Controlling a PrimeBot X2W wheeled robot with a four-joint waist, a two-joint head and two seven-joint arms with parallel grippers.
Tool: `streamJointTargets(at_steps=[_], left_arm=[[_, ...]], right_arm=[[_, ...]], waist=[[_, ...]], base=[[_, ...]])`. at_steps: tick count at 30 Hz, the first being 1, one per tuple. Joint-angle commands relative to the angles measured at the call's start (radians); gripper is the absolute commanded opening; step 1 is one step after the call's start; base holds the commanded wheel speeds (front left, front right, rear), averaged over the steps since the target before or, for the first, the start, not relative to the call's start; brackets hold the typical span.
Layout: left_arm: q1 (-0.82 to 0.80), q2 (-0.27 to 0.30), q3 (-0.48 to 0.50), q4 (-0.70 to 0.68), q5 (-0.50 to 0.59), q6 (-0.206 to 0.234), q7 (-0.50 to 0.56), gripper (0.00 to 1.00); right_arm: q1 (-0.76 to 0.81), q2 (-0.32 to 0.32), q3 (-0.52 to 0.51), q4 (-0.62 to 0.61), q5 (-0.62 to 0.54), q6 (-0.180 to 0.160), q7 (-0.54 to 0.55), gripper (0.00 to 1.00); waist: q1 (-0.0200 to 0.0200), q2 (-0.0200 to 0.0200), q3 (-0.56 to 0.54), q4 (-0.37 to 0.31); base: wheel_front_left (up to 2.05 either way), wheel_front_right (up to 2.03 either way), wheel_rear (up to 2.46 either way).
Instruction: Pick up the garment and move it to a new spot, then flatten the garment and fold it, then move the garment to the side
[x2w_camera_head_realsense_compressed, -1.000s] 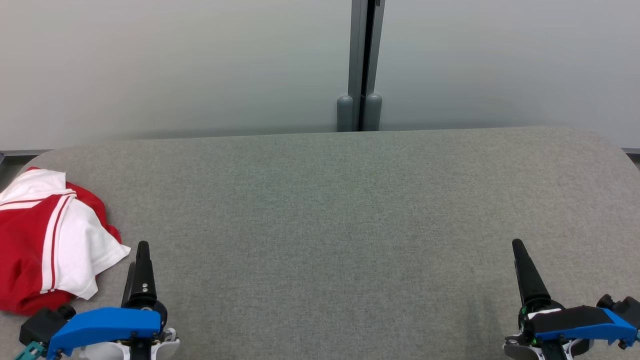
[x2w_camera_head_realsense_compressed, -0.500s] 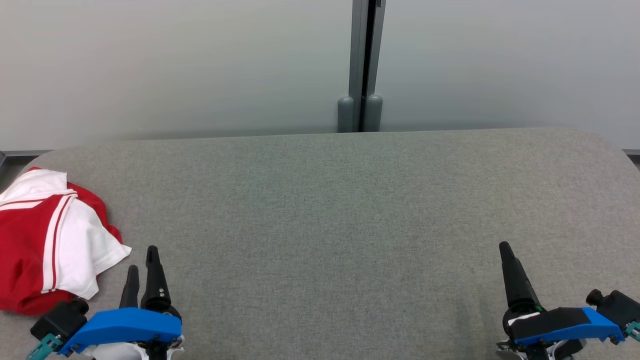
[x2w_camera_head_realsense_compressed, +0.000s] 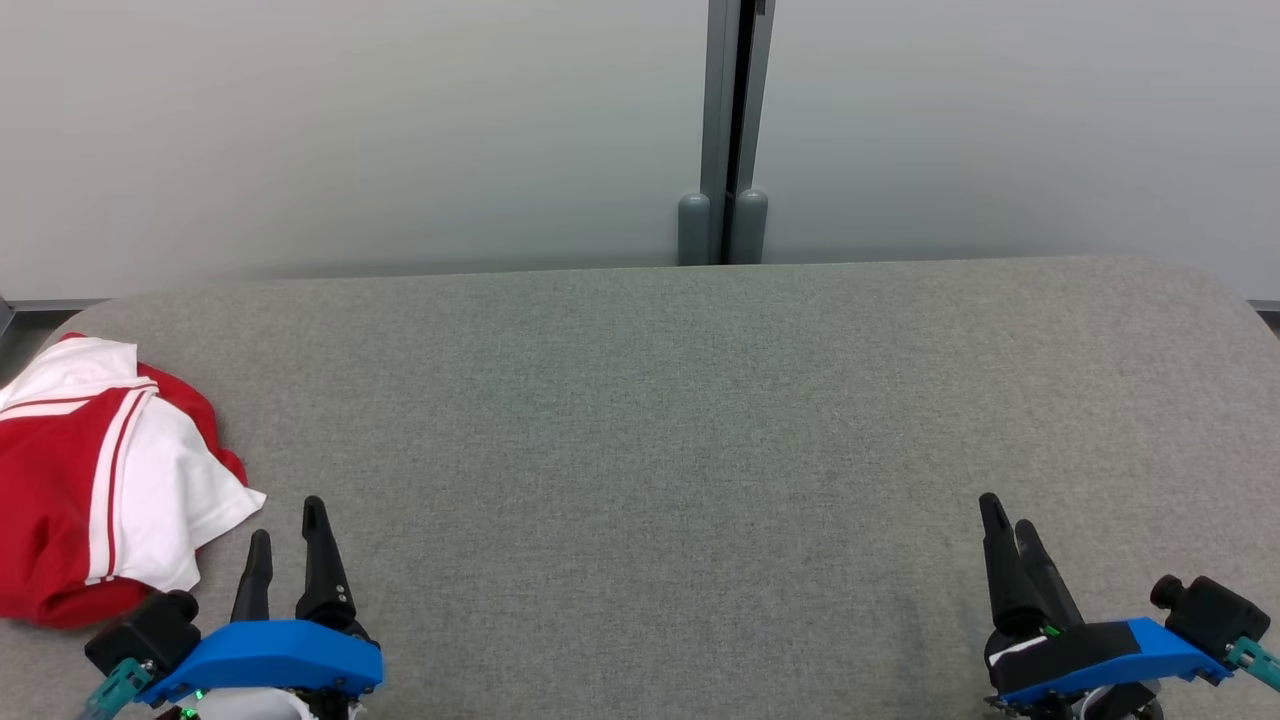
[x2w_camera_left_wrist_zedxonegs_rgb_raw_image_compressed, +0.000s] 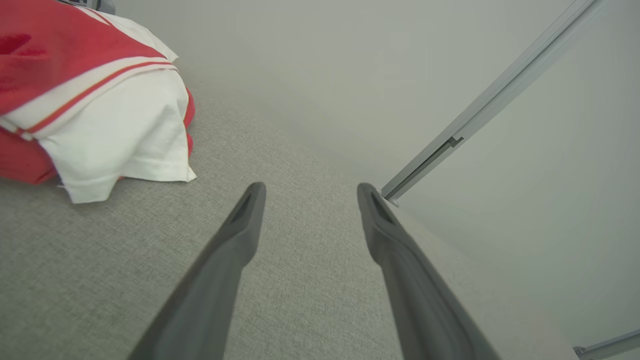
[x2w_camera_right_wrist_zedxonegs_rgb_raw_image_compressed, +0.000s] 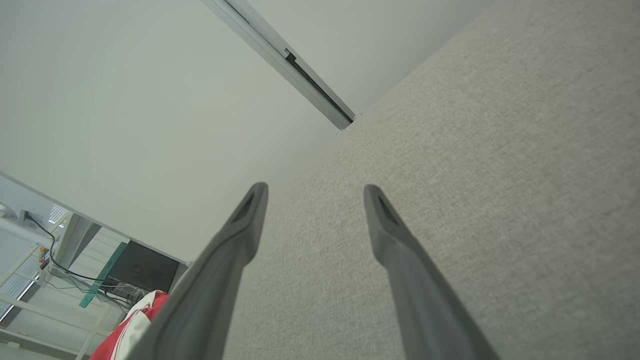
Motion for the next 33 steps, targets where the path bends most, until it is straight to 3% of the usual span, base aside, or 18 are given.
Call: streamJointTargets(at_steps=[1, 33], left_arm=[[-0.02, 0.005, 0.001, -0.001, 0.037, 0.007, -0.012, 1.0], [-0.038, 0.012, -0.025, 0.089, 0.359, 0.042, -0.091, 1.0]], right_arm=[[-0.019, -0.008, 0.005, -0.002, -0.032, 0.003, -0.011, 1.0], [-0.034, -0.011, 0.036, 0.041, -0.349, 0.004, -0.089, 1.0]], waist=[[0.0, -0.0001, 0.0, 0.0], [0.0, -0.0001, -0.005, 0.007]], base=[[0.0, 0.0, 0.0], [0.0, 0.0, 0.0]])
